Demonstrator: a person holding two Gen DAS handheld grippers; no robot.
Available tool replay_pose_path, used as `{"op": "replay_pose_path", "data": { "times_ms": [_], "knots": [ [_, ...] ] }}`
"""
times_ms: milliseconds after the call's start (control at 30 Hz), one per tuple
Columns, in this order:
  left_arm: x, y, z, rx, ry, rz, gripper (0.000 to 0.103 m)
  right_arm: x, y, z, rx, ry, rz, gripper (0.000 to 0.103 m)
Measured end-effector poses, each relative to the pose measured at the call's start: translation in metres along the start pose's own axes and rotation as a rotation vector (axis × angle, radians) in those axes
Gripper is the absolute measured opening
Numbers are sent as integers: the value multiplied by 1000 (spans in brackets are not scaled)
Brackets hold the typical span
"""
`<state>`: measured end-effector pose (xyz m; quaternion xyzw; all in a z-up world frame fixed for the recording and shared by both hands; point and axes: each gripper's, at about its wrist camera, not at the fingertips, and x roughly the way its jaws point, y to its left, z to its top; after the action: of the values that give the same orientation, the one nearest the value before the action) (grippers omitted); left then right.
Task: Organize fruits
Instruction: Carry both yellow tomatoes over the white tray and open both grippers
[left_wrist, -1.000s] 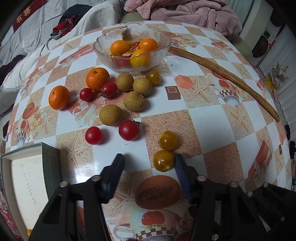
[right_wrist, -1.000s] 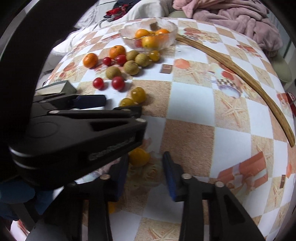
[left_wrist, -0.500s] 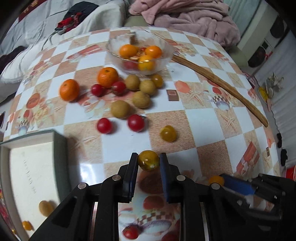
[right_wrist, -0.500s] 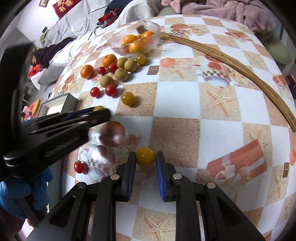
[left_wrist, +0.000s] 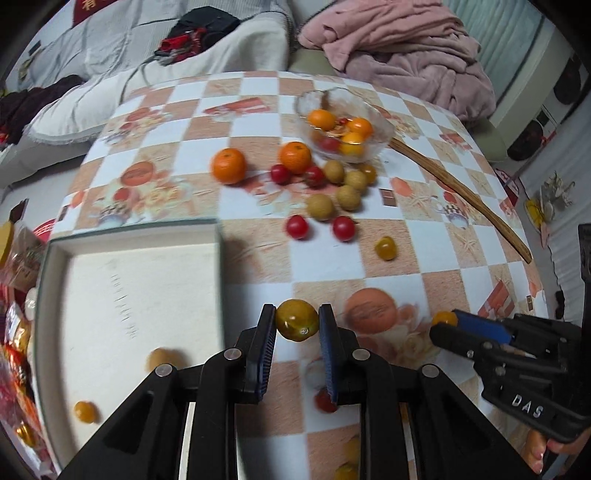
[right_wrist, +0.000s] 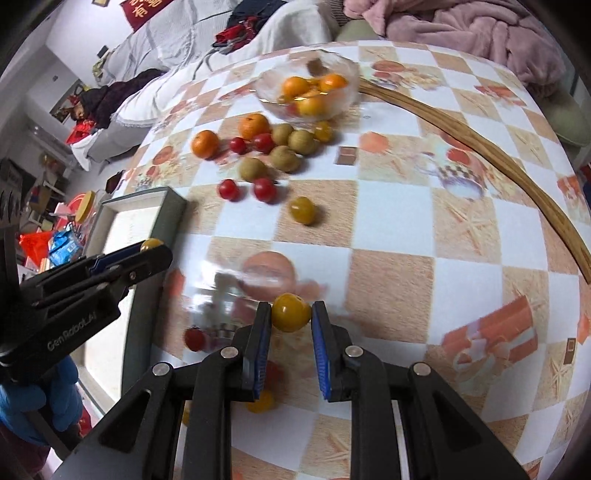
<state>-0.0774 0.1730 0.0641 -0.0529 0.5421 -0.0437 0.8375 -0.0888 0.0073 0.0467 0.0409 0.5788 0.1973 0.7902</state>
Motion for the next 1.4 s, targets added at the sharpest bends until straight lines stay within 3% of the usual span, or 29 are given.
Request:
{"op": "replay_pose_path", "data": {
  "times_ms": [600, 867, 1100, 1400],
  "knots": [
    [-48, 109, -63, -158, -13, 127, 25, 27, 128, 8, -198, 43, 89, 24],
    [-52, 148, -100, -217, 27, 192, 25, 55, 183, -6, -295, 110, 128, 24],
    [-44, 164, -122, -239, 67, 231, 25, 79, 203, -21, -338, 172, 111, 24],
    [-34, 166, -129, -233, 99, 251, 26, 94, 208, -26, -360, 207, 75, 25]
  ]
}}
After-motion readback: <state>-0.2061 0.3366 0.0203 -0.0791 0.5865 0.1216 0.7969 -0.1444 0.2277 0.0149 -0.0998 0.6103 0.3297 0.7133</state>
